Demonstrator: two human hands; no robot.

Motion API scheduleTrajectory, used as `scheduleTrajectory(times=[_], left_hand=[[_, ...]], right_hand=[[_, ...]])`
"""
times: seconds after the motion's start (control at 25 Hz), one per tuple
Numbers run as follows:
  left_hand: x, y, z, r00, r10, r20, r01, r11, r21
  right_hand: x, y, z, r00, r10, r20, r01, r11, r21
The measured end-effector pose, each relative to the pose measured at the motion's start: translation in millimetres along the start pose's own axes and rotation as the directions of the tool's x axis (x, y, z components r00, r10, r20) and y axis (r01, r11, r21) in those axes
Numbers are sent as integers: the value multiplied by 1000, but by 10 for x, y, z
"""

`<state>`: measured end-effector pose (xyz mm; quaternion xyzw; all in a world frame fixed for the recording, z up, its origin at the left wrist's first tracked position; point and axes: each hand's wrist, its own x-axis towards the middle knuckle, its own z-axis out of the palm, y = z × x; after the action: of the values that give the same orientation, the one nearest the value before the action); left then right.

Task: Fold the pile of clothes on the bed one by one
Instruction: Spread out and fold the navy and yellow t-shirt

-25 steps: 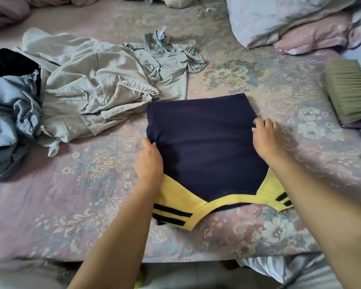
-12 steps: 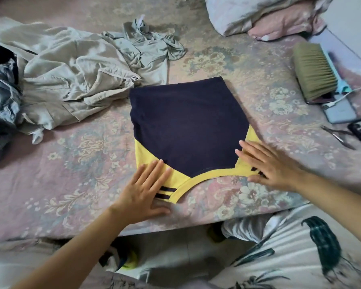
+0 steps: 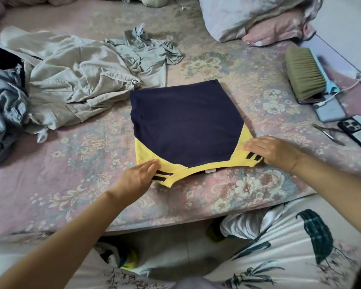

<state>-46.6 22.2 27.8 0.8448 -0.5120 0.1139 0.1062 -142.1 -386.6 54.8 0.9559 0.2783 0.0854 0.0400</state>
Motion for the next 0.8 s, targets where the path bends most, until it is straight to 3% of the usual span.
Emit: scheduleTrajectory(times=[0.08,0.2,0.28,0.32,0.36,0.4,0.44,0.48,0.52,0.56,0.6,0.64,0.68,0.72,0.76,0.8], left_hand=[[24,-47,-136,999,-15,47,17,999,-51],[-63,3,-374,983,119,137,-115,993,-37],[-116,196,-661,931,90,354,1,968,-249],[-109,241,-814,842,70,535,165,911,-378],[-91,216,-946,732,66,678,350,817,-457],[-44,114,-1029,674,39,738,496,717,-490],[25,-16,-1070,684,-45,729,611,581,-537],[103,-196,-1039,718,-211,663,681,409,-608],[180,-355,-974,699,-427,573,692,203,-693],[256,-462,-881,604,-604,520,653,1,-757],[323,-504,-749,483,-699,528,603,-172,-779],[370,-487,-598,366,-748,553,572,-288,-768],[392,-439,-448,267,-780,566,590,-332,-736],[409,-359,-347,185,-817,547,639,-323,-699],[414,-287,-281,129,-862,490,688,-279,-671],[411,-239,-244,115,-911,396,724,-196,-661]], right_hand=[[41,15,-131,999,-20,-41,20,1000,-7],[-28,-116,-402,998,-58,22,57,998,26],[-148,-282,-599,969,18,247,-74,973,220],[-160,-343,-730,906,98,412,-240,920,310],[-116,-360,-857,801,151,580,-412,842,349],[5,-322,-959,735,191,650,-541,744,392],[156,-216,-1004,742,246,624,-611,630,479],[335,-83,-1009,755,384,532,-656,477,586],[517,35,-982,731,538,420,-632,301,714],[694,72,-914,661,647,381,-542,61,838],[854,62,-796,593,687,420,-436,-164,885],[946,40,-602,545,680,491,-379,-322,867],[1004,-33,-413,500,659,562,-427,-378,822],[1021,-103,-269,448,638,626,-542,-362,758],[1024,-145,-175,409,652,639,-637,-298,711],[1024,-173,-123,372,708,601,-676,-237,698]])
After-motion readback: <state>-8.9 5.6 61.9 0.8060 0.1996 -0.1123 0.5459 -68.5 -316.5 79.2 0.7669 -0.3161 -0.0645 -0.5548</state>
